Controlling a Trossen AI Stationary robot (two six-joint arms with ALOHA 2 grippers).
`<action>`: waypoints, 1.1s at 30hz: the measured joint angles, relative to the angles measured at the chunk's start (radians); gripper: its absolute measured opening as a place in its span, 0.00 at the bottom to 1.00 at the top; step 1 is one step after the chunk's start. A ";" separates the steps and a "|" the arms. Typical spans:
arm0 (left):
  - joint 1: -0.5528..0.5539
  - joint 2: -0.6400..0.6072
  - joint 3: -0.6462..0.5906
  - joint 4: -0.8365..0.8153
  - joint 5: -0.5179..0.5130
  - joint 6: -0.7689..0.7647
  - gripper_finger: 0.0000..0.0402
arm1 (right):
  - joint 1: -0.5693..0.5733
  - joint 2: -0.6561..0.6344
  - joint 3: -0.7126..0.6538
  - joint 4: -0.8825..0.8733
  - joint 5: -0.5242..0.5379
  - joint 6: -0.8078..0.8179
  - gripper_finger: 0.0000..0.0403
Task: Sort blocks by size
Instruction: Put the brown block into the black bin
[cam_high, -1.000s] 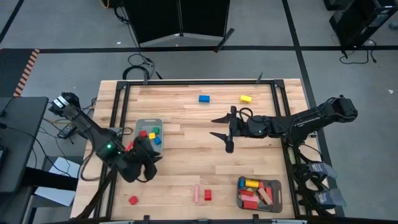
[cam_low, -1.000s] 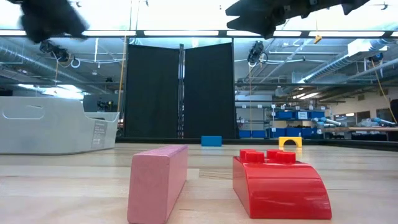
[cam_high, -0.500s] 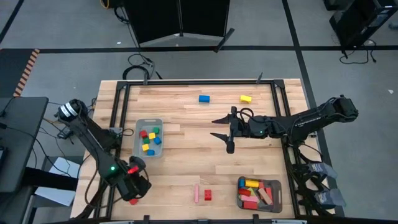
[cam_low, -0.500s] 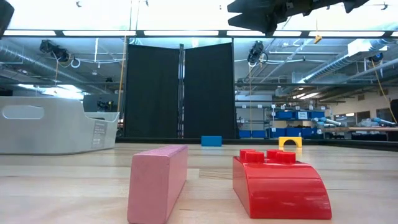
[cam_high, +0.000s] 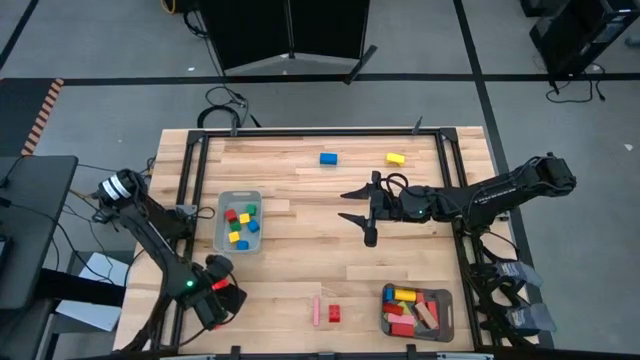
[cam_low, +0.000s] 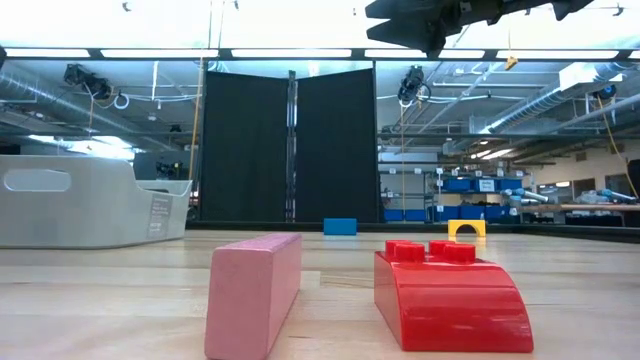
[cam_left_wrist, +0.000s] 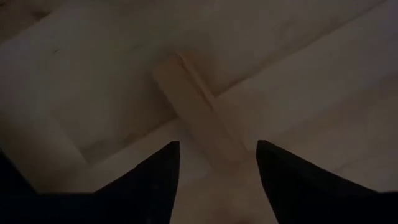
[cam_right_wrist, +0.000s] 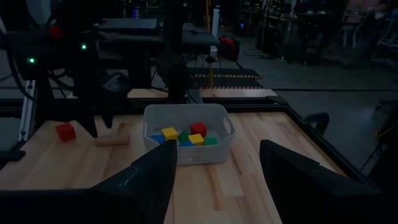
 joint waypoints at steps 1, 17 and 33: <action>-0.001 0.002 0.000 0.006 0.000 0.000 0.57 | 0.000 0.000 0.000 0.000 0.000 0.000 0.60; 0.001 0.030 0.000 -0.005 -0.007 -0.004 0.79 | 0.000 0.000 0.000 0.001 0.000 0.001 0.59; 0.001 0.120 0.000 0.060 0.001 -0.005 0.78 | 0.000 0.000 0.000 0.006 0.000 0.001 0.57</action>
